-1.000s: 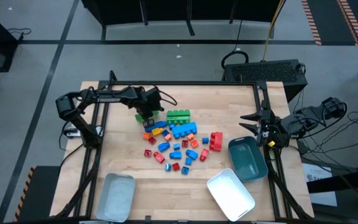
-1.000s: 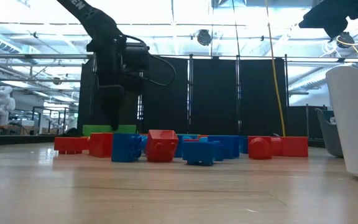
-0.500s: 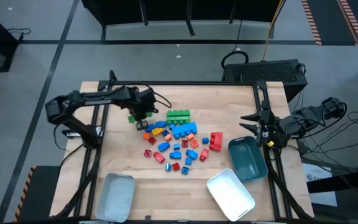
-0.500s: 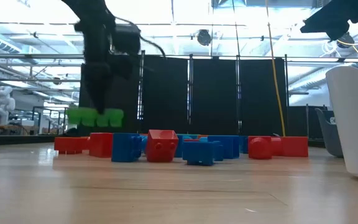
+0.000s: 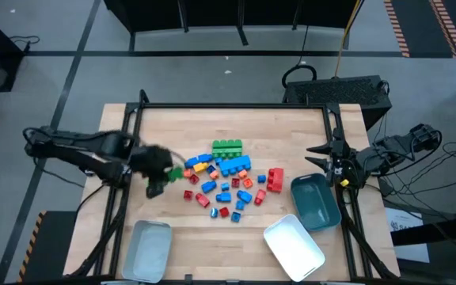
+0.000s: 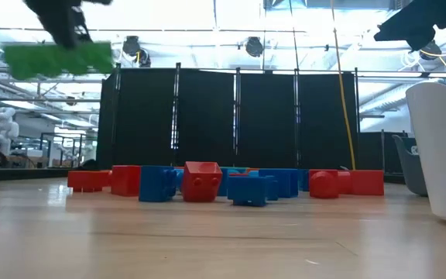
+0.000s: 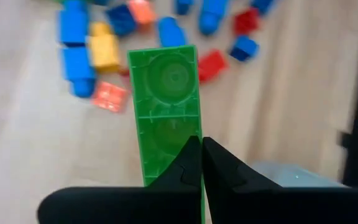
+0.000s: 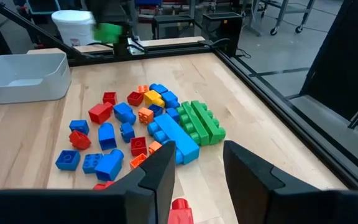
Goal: Sort blocks by size
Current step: Put the rectangular green game piece into the gray bin
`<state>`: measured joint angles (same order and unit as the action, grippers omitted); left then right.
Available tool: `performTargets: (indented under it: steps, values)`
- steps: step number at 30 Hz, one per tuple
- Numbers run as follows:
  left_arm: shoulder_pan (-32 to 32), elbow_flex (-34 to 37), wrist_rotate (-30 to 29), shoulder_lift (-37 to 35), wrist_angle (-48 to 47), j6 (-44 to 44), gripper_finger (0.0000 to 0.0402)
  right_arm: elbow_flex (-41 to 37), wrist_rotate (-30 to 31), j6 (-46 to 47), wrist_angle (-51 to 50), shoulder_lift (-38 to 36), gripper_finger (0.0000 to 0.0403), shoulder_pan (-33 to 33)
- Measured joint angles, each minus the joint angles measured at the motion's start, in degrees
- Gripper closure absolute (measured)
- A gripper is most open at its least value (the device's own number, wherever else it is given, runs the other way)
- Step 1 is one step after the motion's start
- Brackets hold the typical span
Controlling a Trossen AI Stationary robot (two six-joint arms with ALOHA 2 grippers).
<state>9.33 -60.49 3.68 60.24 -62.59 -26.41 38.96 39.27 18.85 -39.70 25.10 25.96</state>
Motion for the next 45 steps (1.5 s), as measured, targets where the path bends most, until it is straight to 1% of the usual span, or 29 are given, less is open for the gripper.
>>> performTargets:
  steps: [5, 9, 12, 14, 20, 22, 25, 31, 35, 38, 41, 43, 45]
  values:
    - [15.11, 0.00, -4.86, 2.28, 1.63, -10.43, 0.0399, 0.00, 0.00, 0.03, 0.76, 0.00, 0.0284, 0.00]
    - [24.57, 0.00, -5.37, 6.80, 7.58, -16.53, 0.0399, 0.00, 0.00, 0.03, 1.64, -0.02, 0.0284, 0.00]
    - [29.83, 0.00, -5.36, 10.45, 12.01, -20.33, 0.0400, 0.00, -0.01, 0.09, 1.72, 0.00, 0.0284, 0.00]
    - [32.57, 0.00, -5.36, 12.33, 13.35, -23.70, 0.0400, 0.00, -0.01, 0.46, 1.73, 0.00, 0.0284, 0.00]
    - [39.00, 0.00, -5.29, 14.33, 12.17, -35.05, 0.0400, 0.00, -0.02, 1.51, 1.71, 0.00, 0.0284, 0.00]
    - [40.23, 0.00, -5.36, 14.62, 11.96, -36.91, 0.0399, 0.00, -0.02, 1.51, 1.73, 0.00, 0.0284, 0.00]
    - [41.34, 0.00, -5.53, 15.20, 12.30, -37.27, 0.0387, 0.00, -0.02, 1.51, 1.73, -0.01, 0.0284, 0.00]
    - [42.17, 0.00, -5.87, 17.62, 12.11, -31.76, 0.0348, 0.00, -0.26, 1.53, 1.73, 0.00, 0.0284, 0.00]
    - [42.13, 0.00, -3.28, 18.43, 11.18, -30.13, 0.0319, 0.00, -0.29, 1.51, 1.73, -0.02, 0.0284, 0.00]
    - [41.56, 0.00, -3.89, 18.24, 8.67, -29.49, 0.0301, 0.00, -0.16, 1.28, 1.73, 0.00, 0.0284, 0.00]
    - [38.86, 0.00, -10.93, 17.33, 7.95, -25.74, 0.0296, 0.00, 0.09, 0.58, 1.73, 0.00, 0.0284, 0.00]
    - [35.89, -0.35, -18.12, 16.79, 7.78, -21.54, 0.0295, 0.00, 1.01, 0.49, 1.70, 0.00, 0.0284, 0.00]
    - [32.30, -1.19, -27.59, 16.17, 7.46, -16.90, 0.0295, 0.00, 1.40, 0.24, 1.70, 0.00, 0.0284, 0.00]
